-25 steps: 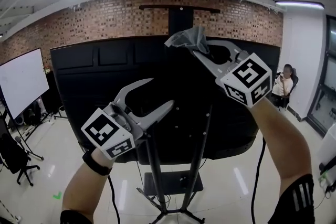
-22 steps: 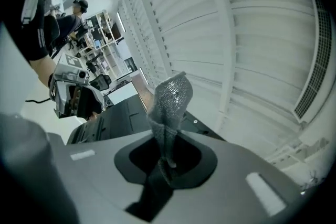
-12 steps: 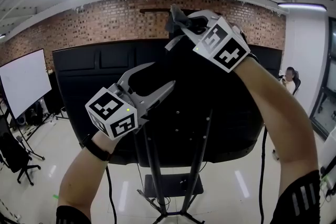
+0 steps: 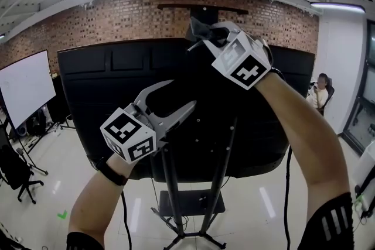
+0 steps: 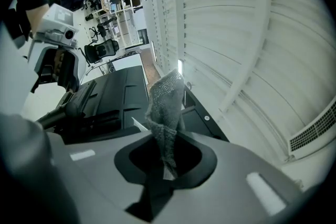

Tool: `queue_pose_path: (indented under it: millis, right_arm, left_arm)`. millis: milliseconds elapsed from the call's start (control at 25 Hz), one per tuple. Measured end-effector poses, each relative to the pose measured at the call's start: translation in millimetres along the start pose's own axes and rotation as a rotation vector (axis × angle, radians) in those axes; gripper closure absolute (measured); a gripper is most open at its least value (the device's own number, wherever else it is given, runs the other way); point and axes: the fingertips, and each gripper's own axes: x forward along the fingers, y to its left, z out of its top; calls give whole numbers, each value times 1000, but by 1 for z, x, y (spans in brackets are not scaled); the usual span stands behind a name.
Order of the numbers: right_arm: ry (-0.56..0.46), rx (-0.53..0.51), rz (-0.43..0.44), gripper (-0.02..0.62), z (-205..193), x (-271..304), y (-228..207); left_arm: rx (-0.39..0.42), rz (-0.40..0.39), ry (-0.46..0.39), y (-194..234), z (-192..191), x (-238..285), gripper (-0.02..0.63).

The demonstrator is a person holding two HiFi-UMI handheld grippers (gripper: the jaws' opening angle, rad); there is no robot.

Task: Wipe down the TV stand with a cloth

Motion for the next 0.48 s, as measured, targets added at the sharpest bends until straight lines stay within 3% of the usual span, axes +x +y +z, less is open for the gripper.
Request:
queue_pose_path:
  millis: [480]
  right_arm:
    - [73, -170, 138, 550, -34, -10, 108]
  left_arm:
    - [-92, -7, 10, -26, -43, -25, 322]
